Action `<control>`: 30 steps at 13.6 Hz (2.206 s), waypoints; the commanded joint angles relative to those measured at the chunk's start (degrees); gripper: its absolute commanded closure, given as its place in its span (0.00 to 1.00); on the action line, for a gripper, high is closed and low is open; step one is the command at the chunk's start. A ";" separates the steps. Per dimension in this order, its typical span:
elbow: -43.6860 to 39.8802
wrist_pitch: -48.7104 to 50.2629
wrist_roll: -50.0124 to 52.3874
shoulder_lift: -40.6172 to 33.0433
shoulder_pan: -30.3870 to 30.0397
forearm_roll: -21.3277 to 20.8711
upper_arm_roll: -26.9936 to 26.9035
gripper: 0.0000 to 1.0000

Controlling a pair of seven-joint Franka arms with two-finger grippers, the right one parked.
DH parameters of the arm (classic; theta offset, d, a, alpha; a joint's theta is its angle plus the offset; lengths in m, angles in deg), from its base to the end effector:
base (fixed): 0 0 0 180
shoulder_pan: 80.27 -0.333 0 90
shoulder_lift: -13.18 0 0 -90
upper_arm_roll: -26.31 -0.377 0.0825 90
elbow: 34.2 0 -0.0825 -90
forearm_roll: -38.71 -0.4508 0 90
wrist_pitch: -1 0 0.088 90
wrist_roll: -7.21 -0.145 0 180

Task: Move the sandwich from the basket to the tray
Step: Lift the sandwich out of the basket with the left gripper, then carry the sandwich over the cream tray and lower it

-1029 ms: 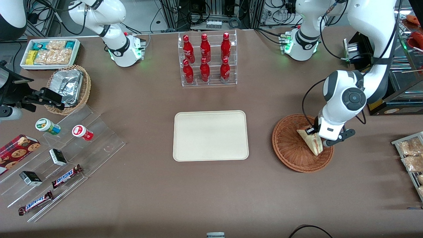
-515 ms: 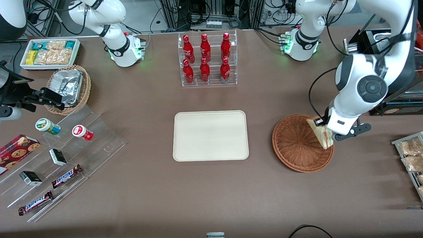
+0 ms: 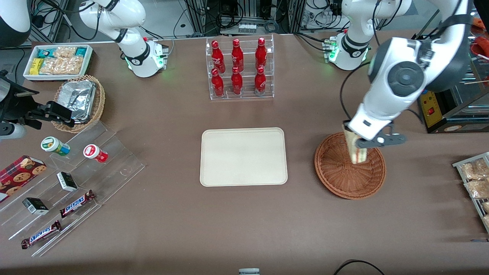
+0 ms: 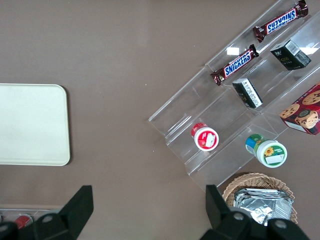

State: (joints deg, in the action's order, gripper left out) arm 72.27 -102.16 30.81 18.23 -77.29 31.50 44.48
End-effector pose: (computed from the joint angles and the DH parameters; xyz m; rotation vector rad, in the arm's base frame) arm 0.5953 -0.2095 0.4596 -2.9988 -0.0069 0.1426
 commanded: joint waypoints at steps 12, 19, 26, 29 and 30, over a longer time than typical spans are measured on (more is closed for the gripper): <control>-10.32 -3.62 9.87 16.38 7.47 -3.78 12.24 1.00; -16.11 -8.45 21.30 26.65 11.61 -10.88 12.50 1.00; -19.82 -13.37 21.75 32.91 12.67 -12.30 14.61 1.00; -19.73 -15.14 22.37 34.31 12.76 -13.79 14.61 1.00; -19.73 -16.01 22.54 34.93 12.84 -14.93 14.61 1.00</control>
State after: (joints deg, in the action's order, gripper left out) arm 54.45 -117.36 51.65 50.96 -65.06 19.32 58.72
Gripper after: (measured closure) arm 0.872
